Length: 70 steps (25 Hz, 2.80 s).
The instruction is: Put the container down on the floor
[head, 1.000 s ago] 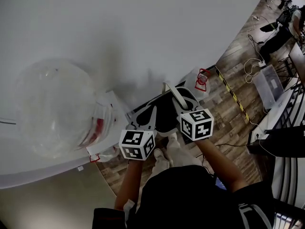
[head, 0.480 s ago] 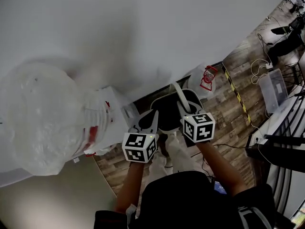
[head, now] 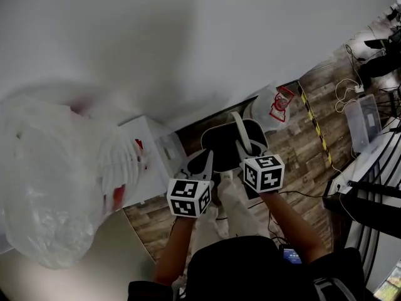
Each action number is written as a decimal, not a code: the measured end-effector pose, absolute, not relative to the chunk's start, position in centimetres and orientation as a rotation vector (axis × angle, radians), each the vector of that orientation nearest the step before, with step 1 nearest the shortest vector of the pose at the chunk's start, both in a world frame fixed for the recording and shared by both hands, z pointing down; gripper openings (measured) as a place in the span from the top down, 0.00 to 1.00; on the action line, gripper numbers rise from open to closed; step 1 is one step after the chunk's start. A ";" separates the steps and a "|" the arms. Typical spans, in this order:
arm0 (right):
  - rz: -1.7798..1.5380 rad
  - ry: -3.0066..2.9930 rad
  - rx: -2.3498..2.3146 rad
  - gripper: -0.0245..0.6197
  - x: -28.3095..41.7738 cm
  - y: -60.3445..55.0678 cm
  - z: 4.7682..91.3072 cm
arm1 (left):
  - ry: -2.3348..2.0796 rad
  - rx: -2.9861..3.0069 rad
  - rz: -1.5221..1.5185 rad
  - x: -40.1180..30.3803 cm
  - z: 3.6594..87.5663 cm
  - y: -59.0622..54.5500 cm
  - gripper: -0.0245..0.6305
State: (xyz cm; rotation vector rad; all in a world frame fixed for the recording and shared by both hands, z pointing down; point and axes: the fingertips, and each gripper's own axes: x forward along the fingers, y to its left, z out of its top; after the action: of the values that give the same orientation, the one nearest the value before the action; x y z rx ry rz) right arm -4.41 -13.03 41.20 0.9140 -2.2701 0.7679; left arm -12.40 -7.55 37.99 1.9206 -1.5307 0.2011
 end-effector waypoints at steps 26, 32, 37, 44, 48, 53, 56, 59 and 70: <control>0.904 -2.069 0.906 0.91 -2.8 -12.7 54.6 | -1.432 1.781 0.106 -11.1 51.0 -8.0 0.94; 0.921 -2.054 0.902 0.91 -2.3 -13.2 55.9 | -1.442 1.756 0.114 -11.8 52.3 -8.4 0.94; 0.908 -2.049 0.896 0.91 -2.4 -13.7 57.3 | -1.433 1.751 0.116 -11.4 53.9 -8.6 0.94; 0.873 -2.022 0.891 0.91 -2.2 -14.3 59.4 | -1.415 1.696 0.110 -10.9 57.5 -7.8 0.94; 0.850 -2.002 0.879 0.91 -1.9 -14.6 61.6 | -1.415 1.676 0.115 -10.7 59.7 -7.6 0.94; 0.831 -1.982 0.859 0.91 -1.6 -14.9 64.3 | -1.409 1.650 0.122 -10.2 61.9 -7.4 0.94; 0.823 -1.973 0.846 0.91 -1.5 -14.9 66.2 | -1.399 1.649 0.127 -9.5 63.1 -7.3 0.94; 0.817 -1.965 0.834 0.91 -1.5 -15.0 67.7 | -1.390 1.644 0.140 -9.2 64.4 -7.2 0.94; 0.783 -1.951 0.769 0.91 -2.1 -14.4 73.0 | -1.403 1.634 0.174 -9.7 69.1 -7.0 0.94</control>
State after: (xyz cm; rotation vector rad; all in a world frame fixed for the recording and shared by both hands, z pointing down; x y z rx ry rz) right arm -2.11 -14.40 73.04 0.7693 -1.9507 0.7830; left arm -9.70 -7.04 69.12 1.6343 -1.4029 0.1736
